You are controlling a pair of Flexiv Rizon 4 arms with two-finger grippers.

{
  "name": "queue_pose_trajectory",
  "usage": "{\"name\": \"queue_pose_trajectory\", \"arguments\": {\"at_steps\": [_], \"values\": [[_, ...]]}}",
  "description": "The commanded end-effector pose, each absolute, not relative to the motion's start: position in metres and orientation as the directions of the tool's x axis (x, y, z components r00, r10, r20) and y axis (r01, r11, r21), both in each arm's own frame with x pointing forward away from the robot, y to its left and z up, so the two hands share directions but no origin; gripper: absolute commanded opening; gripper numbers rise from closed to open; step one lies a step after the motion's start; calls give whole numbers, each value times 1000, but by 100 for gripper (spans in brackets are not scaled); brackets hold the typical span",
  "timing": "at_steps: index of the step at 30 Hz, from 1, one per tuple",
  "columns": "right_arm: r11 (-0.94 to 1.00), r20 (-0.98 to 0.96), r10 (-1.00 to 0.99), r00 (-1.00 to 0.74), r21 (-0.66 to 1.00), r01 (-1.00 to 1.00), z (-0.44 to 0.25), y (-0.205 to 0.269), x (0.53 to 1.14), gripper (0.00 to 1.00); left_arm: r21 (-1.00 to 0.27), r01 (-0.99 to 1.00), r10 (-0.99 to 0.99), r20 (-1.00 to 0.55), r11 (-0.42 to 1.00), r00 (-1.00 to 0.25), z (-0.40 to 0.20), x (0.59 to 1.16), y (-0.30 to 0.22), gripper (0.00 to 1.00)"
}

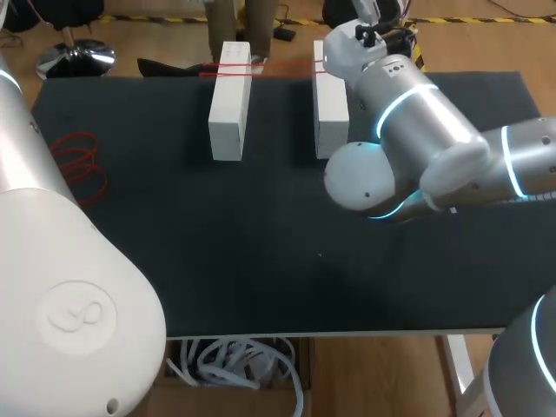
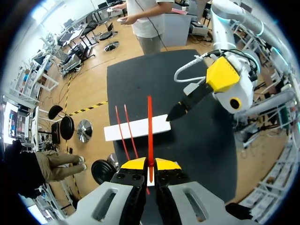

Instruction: Grab the tape and strap the tape.

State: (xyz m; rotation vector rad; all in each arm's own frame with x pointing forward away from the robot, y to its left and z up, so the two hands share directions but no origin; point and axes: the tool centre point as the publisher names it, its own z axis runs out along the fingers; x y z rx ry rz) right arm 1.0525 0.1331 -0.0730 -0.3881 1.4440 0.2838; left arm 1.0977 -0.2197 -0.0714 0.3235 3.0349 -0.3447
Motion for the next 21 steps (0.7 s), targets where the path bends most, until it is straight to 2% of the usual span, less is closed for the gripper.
{"name": "queue_pose_trajectory", "arguments": {"at_steps": [1, 12, 21], "values": [[902, -993, -50, 103, -89, -423, -69, 131, 1052, 100, -182, 158, 142, -94, 971, -985, -67, 1097, -208, 0], [902, -993, -50, 103, -89, -423, -69, 131, 1052, 100, 35, -188, -185, -77, 982, -980, -64, 1095, -85, 0], [902, -993, -50, 103, -89, -423, -69, 131, 1052, 100, 106, -448, -447, -38, 888, -894, -71, 1055, -3, 0]]}}
